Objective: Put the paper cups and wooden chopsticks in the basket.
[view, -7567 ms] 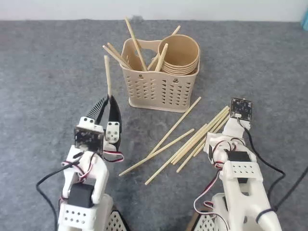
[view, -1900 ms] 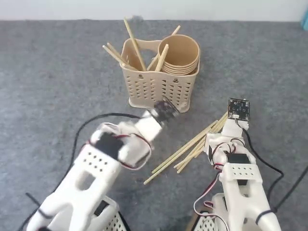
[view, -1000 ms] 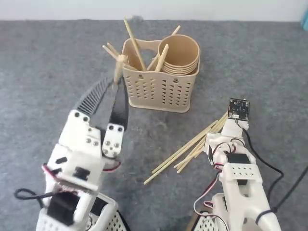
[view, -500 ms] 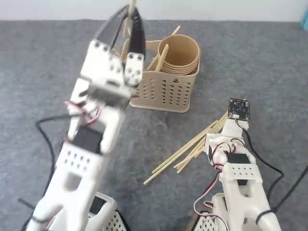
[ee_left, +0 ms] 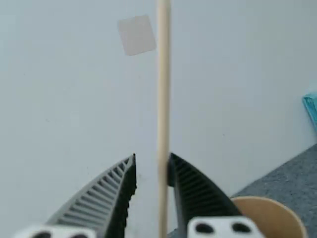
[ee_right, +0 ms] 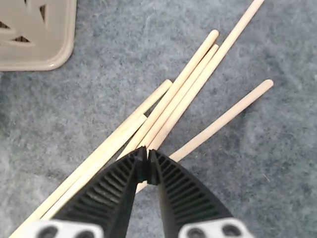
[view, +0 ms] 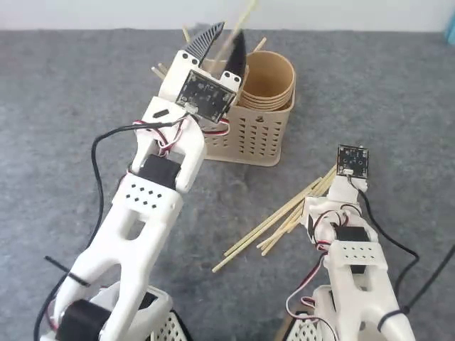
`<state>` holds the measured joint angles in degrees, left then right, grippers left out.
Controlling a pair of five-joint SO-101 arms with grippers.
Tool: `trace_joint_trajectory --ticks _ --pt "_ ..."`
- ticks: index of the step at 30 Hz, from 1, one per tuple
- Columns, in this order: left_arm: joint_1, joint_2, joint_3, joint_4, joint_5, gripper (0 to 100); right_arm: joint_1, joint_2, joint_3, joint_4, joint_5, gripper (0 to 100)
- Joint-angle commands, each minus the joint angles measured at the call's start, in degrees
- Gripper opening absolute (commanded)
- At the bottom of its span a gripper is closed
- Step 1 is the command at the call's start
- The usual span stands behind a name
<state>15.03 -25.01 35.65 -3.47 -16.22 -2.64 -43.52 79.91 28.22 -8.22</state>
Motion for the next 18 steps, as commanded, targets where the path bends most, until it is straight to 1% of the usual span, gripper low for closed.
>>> trace_joint_trajectory --ticks 1,6,9,13,18 --pt "-1.8 -0.4 -3.6 1.8 -0.4 16 0.7 -1.6 -1.0 -1.2 0.8 1.6" --pt "-5.2 -0.6 -6.4 2.2 -0.2 15 0.7 -1.6 -1.0 -1.2 0.8 1.6" --pt "-8.6 -2.1 -7.5 3.7 -0.1 15 0.7 -1.6 -1.0 -1.2 0.8 1.6" --pt "-13.1 -10.9 -6.2 11.3 -0.4 15 0.7 -1.6 -1.0 -1.2 0.8 1.6" --pt "-20.1 -30.9 -1.4 25.5 -0.3 15 0.7 -1.5 -1.0 -1.2 0.8 1.6"
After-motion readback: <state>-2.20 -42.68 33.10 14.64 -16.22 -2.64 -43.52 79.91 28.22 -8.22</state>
